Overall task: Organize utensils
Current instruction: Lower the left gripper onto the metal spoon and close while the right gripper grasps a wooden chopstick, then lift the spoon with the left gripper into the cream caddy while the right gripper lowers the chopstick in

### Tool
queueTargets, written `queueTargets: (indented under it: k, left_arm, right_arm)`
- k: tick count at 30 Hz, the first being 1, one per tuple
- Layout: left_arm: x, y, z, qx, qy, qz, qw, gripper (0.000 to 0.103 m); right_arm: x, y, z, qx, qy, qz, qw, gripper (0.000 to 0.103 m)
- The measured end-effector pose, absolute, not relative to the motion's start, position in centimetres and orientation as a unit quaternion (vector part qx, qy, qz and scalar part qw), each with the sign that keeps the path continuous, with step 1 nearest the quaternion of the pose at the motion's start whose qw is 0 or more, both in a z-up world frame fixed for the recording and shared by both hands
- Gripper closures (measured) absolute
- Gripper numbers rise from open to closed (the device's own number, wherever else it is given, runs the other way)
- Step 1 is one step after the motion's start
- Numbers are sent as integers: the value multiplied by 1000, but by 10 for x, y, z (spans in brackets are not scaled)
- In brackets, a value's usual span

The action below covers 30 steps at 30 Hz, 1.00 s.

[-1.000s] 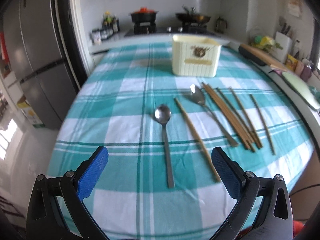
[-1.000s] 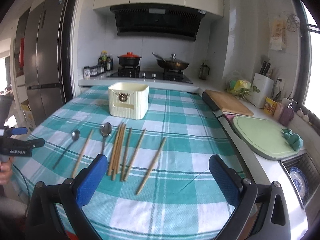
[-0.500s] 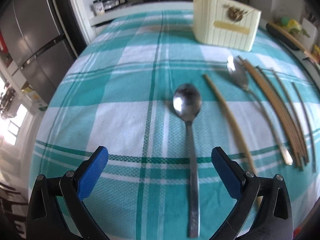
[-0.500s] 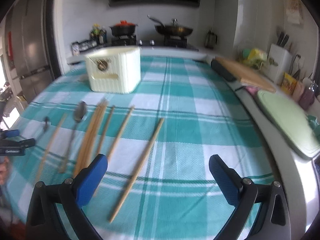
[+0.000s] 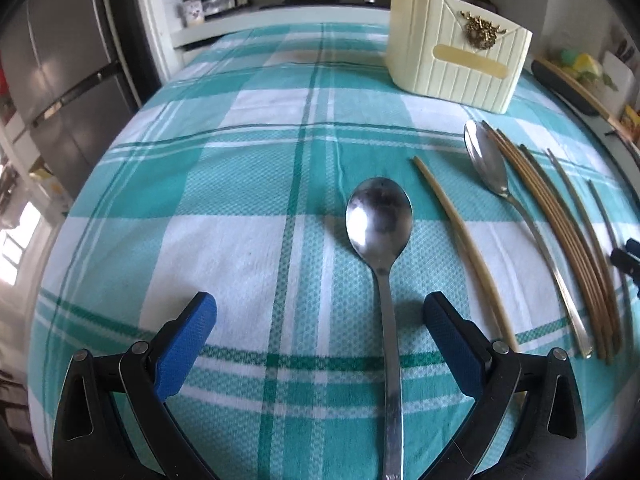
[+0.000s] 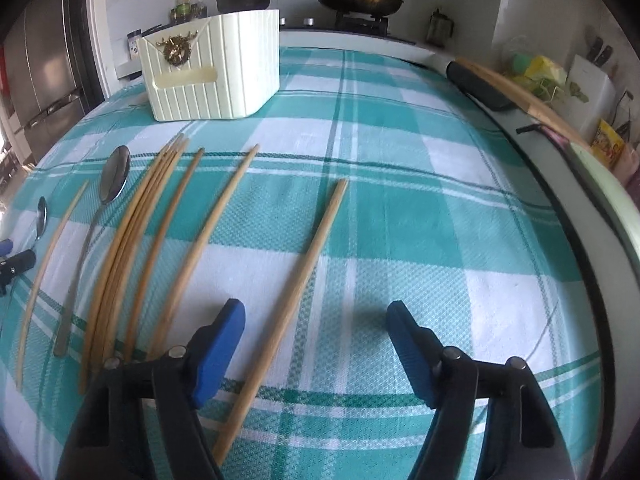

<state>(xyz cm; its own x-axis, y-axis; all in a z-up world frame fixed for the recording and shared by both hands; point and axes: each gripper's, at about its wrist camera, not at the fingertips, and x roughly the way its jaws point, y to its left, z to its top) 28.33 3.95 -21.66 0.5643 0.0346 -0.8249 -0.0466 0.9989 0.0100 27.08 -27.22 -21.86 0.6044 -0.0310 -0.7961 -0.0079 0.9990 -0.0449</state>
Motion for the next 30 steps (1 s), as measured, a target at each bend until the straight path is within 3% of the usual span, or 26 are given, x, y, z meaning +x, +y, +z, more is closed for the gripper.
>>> queueTargets:
  k: [9,13,17,18,19,20,22,30]
  left_arm:
    - [305,38,-217,-1,460,4,888,1]
    - [310,33,-215,1,451,-4,893,16]
    - [313,24,-212,7,437,-17,899,40]
    - [313,22,-211,11,435,-19,900,48]
    - [314,21,-210,10,434,-28,901,65]
    - [315,19,-210,10,431,-34,902,67]
    - [319,17,-210,11,431,-37,901,67]
    - [315,24,-190,-17,404,-70,912,67]
  right_arm:
    - [284,-271,-219,-28,438,-3,898,27]
    - [296,-268,-219,-27,437,-6,899,29]
    - [306,-267,-217,-22,431,-6,902,45]
    - [311,-267,-216,-19,429,-7,903,53]
    - [314,-267,-216,-18,428,-8,904,62]
    - [318,-267,-216,-16,428,-9,904,68]
    - [329,-269,-215,-11,427,-10,904,91]
    - [337,-272,-180,13,401,30,916,96]
